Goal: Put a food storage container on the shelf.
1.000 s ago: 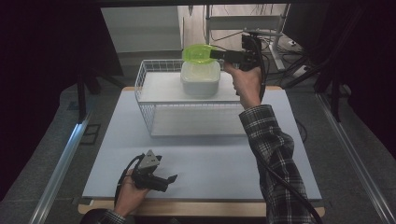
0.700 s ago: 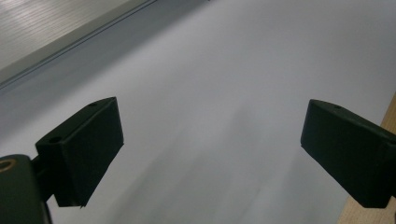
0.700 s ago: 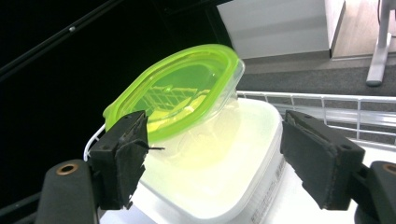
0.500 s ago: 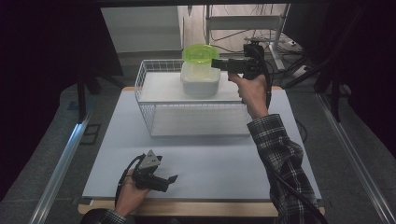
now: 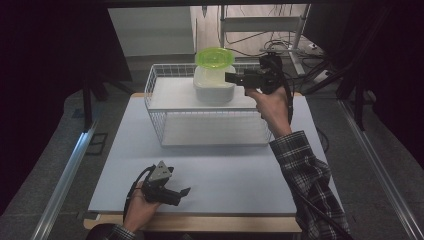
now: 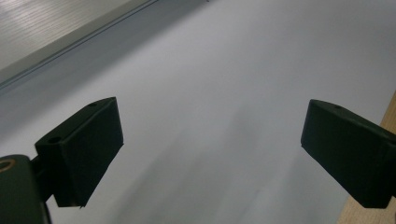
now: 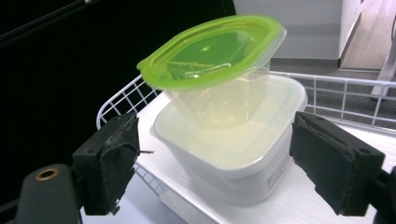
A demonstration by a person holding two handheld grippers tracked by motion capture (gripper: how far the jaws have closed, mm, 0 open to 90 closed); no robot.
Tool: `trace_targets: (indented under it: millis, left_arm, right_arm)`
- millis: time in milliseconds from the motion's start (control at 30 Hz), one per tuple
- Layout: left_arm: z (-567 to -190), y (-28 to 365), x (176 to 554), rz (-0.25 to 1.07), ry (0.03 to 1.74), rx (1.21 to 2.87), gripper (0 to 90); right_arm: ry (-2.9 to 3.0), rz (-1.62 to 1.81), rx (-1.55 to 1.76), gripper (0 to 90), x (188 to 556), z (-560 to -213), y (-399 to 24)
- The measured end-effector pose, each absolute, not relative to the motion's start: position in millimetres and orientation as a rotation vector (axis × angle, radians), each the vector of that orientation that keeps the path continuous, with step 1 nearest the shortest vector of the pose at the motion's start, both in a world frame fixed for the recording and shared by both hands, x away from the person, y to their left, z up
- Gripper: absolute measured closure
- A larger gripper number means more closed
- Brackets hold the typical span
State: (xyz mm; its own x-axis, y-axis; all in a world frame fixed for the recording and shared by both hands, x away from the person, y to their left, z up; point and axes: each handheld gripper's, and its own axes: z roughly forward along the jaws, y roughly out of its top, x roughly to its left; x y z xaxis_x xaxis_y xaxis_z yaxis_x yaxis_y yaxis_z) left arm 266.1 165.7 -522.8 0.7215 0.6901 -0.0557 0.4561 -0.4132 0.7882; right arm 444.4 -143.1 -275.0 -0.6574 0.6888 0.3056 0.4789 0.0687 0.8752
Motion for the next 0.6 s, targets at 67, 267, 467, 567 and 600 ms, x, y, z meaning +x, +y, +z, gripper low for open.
trace_targets:
  millis: [67,267,467,567,600]
  left_arm:
    - [-522.8,165.9,266.2,0.356,0.865,2.081,5.3]
    - [-522.8,165.7,266.1,0.357,0.864,2.079,5.2]
    - [-523.1,165.3,266.1,0.357,0.863,2.079,5.1]
    - [-523.3,165.1,266.2,0.358,0.863,2.081,5.1]
    - [-523.4,165.0,266.2,0.358,0.863,2.080,5.1]
  right_arm:
    - [2.151,1.644,1.180,15.8,441.7,-276.6,-144.1]
    - [2.182,1.628,1.145,11.9,431.9,-283.8,-146.9]
    - [2.204,1.579,1.082,7.3,420.4,-296.5,-149.7]
    - [2.223,1.562,1.054,5.7,414.5,-303.4,-151.3]
    - [2.228,1.559,1.041,5.2,412.7,-306.2,-152.0]
